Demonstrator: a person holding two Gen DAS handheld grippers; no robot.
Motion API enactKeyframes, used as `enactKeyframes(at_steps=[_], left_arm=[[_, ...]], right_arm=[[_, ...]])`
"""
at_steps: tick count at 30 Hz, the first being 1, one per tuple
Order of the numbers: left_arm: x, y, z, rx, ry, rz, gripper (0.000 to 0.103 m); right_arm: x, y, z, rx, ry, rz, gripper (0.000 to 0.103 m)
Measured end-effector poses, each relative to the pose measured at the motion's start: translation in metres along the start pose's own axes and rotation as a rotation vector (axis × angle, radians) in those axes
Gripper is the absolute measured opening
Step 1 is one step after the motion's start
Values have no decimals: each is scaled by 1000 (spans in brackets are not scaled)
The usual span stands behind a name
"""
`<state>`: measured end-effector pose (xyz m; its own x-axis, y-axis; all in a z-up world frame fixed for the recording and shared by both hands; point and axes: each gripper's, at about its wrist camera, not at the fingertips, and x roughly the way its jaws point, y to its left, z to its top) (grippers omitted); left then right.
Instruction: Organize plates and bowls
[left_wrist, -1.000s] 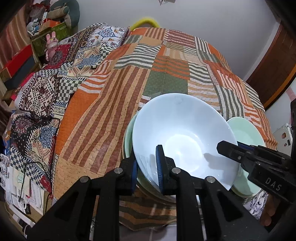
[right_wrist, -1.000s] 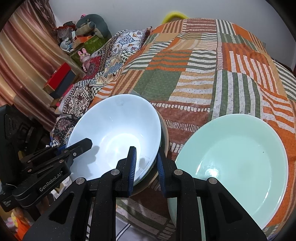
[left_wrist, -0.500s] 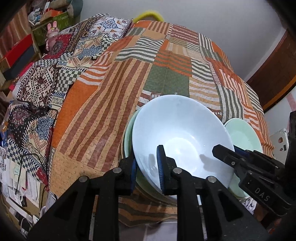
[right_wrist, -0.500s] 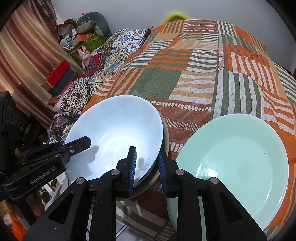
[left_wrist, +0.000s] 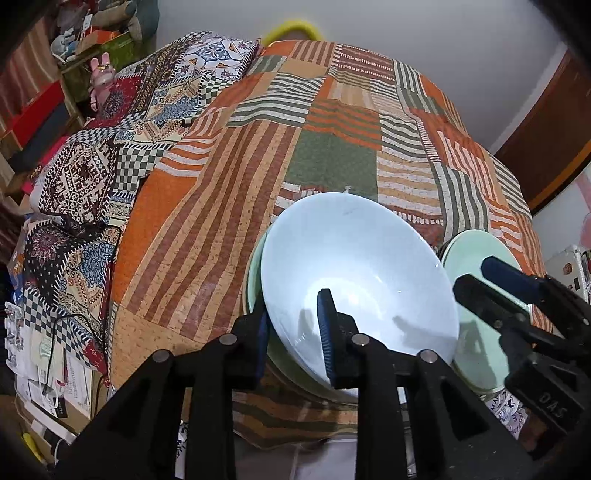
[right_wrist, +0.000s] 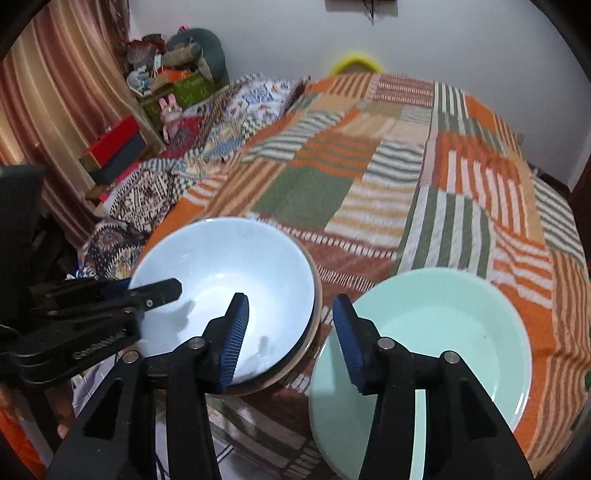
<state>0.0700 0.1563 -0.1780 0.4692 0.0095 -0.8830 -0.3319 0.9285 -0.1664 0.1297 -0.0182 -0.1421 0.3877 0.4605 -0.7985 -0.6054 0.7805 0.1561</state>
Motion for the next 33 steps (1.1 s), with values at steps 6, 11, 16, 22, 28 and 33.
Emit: enactKeyframes(at_steps=[6, 11, 16, 22, 28, 33], left_arm=[[-21, -5, -3, 43, -95, 2, 52], [-38, -6, 0, 65, -165, -1, 58], [-32, 9, -2, 18, -146, -4, 58], [-15, 25, -12, -17, -94, -16, 58], [3, 28, -17, -24, -58, -61, 58], [16, 29, -16, -30, -41, -96, 58]], right_arm=[[-2, -12, 0, 52, 3, 14, 44], [0, -19, -5, 103, 23, 41, 44], [3, -22, -9, 131, 37, 62, 44], [11, -22, -12, 146, 59, 81, 44], [23, -23, -11, 168, 66, 111, 44], [33, -25, -10, 180, 74, 112, 44]])
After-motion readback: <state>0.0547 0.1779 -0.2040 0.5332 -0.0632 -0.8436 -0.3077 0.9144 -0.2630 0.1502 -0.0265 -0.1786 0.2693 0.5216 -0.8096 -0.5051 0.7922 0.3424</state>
